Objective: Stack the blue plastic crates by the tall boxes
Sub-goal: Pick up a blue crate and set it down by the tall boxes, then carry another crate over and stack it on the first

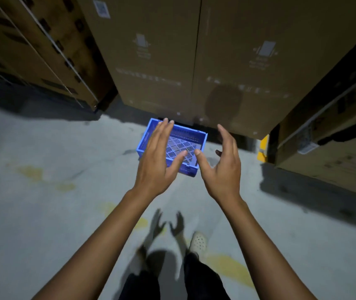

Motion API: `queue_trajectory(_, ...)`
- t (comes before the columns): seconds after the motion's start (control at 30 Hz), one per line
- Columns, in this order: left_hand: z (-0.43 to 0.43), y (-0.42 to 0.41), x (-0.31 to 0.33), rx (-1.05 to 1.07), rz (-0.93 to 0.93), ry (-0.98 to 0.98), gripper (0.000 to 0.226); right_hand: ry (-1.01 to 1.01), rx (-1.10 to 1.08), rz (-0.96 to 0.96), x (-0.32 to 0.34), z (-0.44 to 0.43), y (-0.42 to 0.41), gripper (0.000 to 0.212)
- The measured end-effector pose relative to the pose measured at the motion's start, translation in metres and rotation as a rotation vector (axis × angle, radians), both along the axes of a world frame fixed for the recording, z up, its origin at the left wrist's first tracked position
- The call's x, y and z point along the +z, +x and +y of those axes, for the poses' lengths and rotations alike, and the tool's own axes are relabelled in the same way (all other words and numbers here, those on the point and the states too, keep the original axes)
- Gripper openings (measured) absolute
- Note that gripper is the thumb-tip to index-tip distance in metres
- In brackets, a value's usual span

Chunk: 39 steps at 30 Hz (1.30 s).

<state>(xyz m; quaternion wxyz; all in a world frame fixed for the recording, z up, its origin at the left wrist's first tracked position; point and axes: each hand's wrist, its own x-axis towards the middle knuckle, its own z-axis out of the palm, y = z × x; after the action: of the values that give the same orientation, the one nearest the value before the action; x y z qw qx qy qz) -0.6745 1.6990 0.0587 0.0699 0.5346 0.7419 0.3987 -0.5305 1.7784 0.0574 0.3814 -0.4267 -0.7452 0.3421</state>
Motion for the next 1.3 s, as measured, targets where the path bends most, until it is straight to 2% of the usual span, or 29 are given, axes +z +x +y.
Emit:
queue_trajectory(0.13, -0.059, 0.023, 0.034, 0.088, -0.036, 0.038, 0.068, -0.032, 0.016, 0.032, 0.027, -0.063, 0.026, 0.067)
queue_trajectory(0.4, -0.196, 0.058, 0.064, 0.148, -0.097, 0.101, 0.066, 0.031, -0.025, 0.105, 0.064, -0.2, 0.06, 0.066)
queue_trajectory(0.53, -0.269, 0.08, 0.078, 0.191, -0.115, 0.126, 0.065, 0.035, 0.049, 0.129, 0.081, -0.269, 0.075, 0.066)
queue_trajectory(0.73, -0.35, 0.115, 0.092, 0.345, -0.122, 0.155, 0.064, 0.011, 0.24, 0.154, 0.104, -0.337, 0.091, 0.064)
queue_trajectory(0.87, -0.404, 0.148, 0.097, 0.514, -0.1, 0.153, 0.064, -0.065, 0.446, 0.182, 0.111, -0.381, 0.104, 0.062)
queue_trajectory(1.1, -0.522, 0.226, 0.076, 0.804, -0.145, 0.119, 0.062, -0.179, 0.737, 0.18, 0.083, -0.469, 0.143, 0.056)
queue_trajectory(1.3, -0.659, 0.295, 0.068, 1.132, -0.139, 0.1, 0.06, -0.311, 1.037, 0.105, 0.073, -0.586, 0.166, 0.052)
